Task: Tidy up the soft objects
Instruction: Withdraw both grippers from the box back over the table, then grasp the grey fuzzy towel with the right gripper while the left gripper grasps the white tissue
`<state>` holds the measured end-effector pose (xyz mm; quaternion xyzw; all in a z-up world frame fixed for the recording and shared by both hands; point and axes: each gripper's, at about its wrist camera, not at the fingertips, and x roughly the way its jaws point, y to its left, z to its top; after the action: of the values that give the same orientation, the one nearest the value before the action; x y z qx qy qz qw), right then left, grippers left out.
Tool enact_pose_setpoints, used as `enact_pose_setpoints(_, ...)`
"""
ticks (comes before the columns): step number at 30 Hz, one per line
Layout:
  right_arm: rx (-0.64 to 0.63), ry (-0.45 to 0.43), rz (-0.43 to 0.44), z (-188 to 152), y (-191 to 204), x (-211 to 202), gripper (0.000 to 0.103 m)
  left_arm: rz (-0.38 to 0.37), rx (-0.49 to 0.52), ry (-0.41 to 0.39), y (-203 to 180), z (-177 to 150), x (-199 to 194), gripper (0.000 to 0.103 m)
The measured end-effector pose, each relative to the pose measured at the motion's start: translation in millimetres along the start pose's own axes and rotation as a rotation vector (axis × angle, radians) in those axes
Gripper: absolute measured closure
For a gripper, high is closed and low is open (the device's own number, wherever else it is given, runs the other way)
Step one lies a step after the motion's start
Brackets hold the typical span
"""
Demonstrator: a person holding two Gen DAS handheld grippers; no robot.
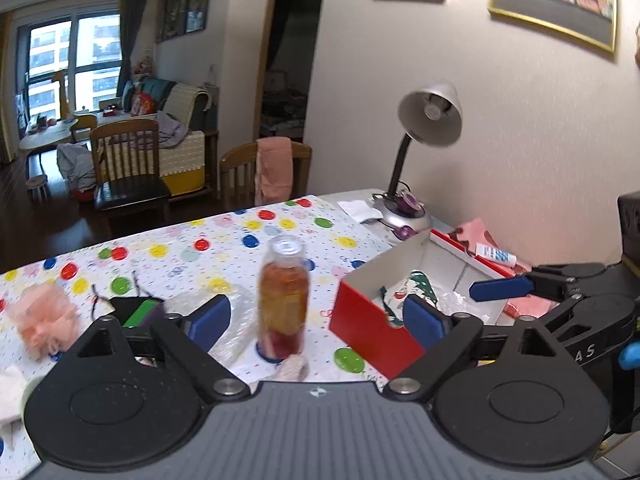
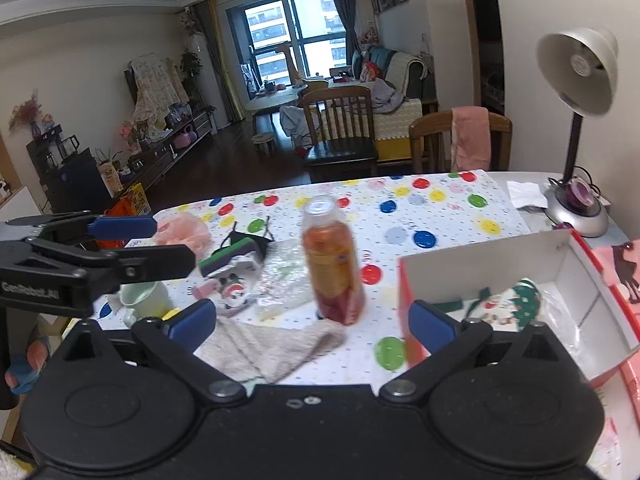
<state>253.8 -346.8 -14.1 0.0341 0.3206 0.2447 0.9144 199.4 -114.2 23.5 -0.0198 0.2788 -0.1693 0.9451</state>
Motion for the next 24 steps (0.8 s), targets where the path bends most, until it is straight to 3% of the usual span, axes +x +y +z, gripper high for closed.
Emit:
enact_pose_setpoints(8, -0.007, 0.010, 0.036, -8, 59, 25, 0.000, 0.044, -0.043, -0.023, 52, -24, -33, 0.001)
enact_pose_setpoints(13, -0.024, 0.036, 0.044, -17, 91, 45, 0.000, 0.110, -0.051, -0.028, 82, -36, -47, 0.000)
enact_pose_setpoints(18, -0.025, 0.061, 0.043, -25, 109, 67, 0.000, 0.197, -0.037, -0.031, 117, -45, -53, 0.000)
enact_pose_setpoints(24, -0.044, 0.082, 0.003, -37, 123, 100, 0.000, 0.252, -0.105, -0.046, 165, -53, -61, 0.000)
